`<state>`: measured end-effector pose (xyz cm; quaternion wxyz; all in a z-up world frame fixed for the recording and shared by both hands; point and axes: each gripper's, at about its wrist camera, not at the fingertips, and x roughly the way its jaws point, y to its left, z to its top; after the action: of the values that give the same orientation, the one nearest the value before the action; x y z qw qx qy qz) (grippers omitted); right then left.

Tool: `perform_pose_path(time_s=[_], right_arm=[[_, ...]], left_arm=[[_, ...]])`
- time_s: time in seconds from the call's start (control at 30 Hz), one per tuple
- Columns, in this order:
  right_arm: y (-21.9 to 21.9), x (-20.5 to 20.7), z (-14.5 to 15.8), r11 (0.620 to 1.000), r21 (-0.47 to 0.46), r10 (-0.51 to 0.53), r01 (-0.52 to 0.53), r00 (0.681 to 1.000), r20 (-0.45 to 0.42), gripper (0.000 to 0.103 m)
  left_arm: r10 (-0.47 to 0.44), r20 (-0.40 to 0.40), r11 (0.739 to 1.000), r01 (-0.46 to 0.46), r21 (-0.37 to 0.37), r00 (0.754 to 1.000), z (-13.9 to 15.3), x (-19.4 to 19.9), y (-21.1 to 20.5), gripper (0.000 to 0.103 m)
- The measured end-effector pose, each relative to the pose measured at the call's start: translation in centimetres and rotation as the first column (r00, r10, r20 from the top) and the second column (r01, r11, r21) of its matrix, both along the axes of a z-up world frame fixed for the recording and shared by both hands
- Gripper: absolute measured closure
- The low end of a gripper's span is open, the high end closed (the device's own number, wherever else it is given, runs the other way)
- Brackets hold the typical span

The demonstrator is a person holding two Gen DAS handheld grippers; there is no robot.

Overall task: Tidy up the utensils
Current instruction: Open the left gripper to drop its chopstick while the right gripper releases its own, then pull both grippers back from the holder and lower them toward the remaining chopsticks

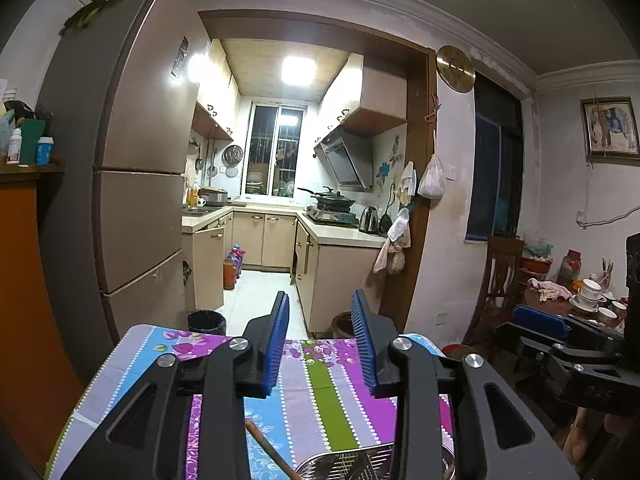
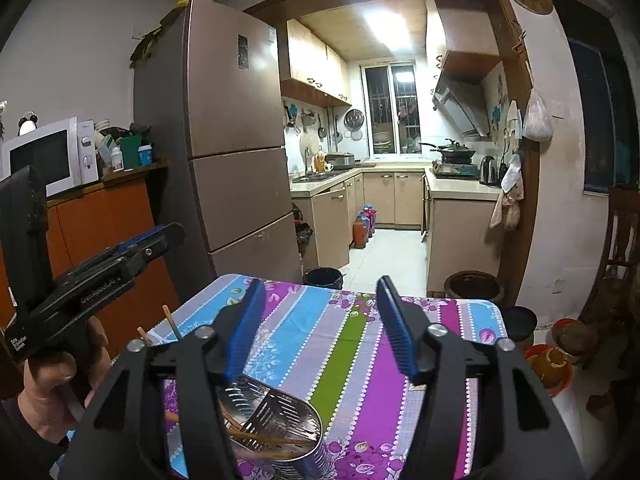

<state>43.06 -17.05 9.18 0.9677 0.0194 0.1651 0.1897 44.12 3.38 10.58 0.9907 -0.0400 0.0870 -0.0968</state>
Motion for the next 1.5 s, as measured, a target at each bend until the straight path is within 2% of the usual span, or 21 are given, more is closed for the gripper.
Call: perform_pose_path(time_s=[0.07, 0.13, 0.33, 0.5, 0.7, 1.03, 1.3, 1.4, 1.5], right_arm=[[0.0, -0.5, 0.1, 1.000, 0.001, -0.004, 0.004, 1.000, 0.010, 0.040], [0.0, -0.9, 0.2, 1.000, -0.002, -0.005, 0.005, 1.000, 0.021, 0.031], [0.2, -2.7, 0.5, 1.000, -0.004, -0.024, 0.024, 0.998, 0.061, 0.023], [0.0, -5.4, 0.9, 1.000, 0.000, -0.023, 0.024, 0.995, 0.099, 0.022], [-0.9, -10.3, 1.1, 1.000, -0.004, -0.030, 0.031, 0.987, 0.158, 0.018], [-1.2, -18.5, -1.3, 0.999, -0.014, -0.030, 0.033, 0.984, 0.178, 0.016], [-0.7, -23.8, -3.9, 1.000, -0.025, -0.003, 0.007, 0.985, 0.171, 0.016], [-0.6, -25.9, -5.5, 1.000, -0.023, 0.002, 0.001, 0.987, 0.160, 0.016], [-0.8, -28.0, -7.6, 1.000, -0.029, -0.005, 0.009, 0.989, 0.147, 0.016]], left_arm=[[0.002, 0.007, 1.000, -0.002, 0.003, 1.000, 0.2, -0.5, 0.1, 0.065], [0.007, 0.014, 1.000, -0.007, 0.011, 1.000, 0.4, -1.0, 0.0, 0.057], [0.023, 0.042, 1.000, -0.023, 0.014, 0.999, 0.6, -3.3, 0.2, 0.043], [0.035, 0.061, 0.999, -0.037, 0.022, 0.998, 0.6, -6.3, 0.6, 0.041], [0.023, 0.100, 0.998, -0.028, 0.050, 0.995, 0.1, -12.2, 1.0, 0.033], [0.000, 0.101, 0.998, -0.005, 0.057, 0.995, -2.1, -20.9, 2.1, 0.031], [-0.014, 0.068, 0.998, 0.010, 0.056, 0.998, -5.7, -27.3, 3.1, 0.029], [-0.043, 0.017, 0.995, 0.041, 0.095, 0.999, -8.9, -29.4, 2.6, 0.029], [-0.079, -0.076, 0.987, 0.088, 0.132, 0.994, -13.4, -31.0, 1.8, 0.029]])
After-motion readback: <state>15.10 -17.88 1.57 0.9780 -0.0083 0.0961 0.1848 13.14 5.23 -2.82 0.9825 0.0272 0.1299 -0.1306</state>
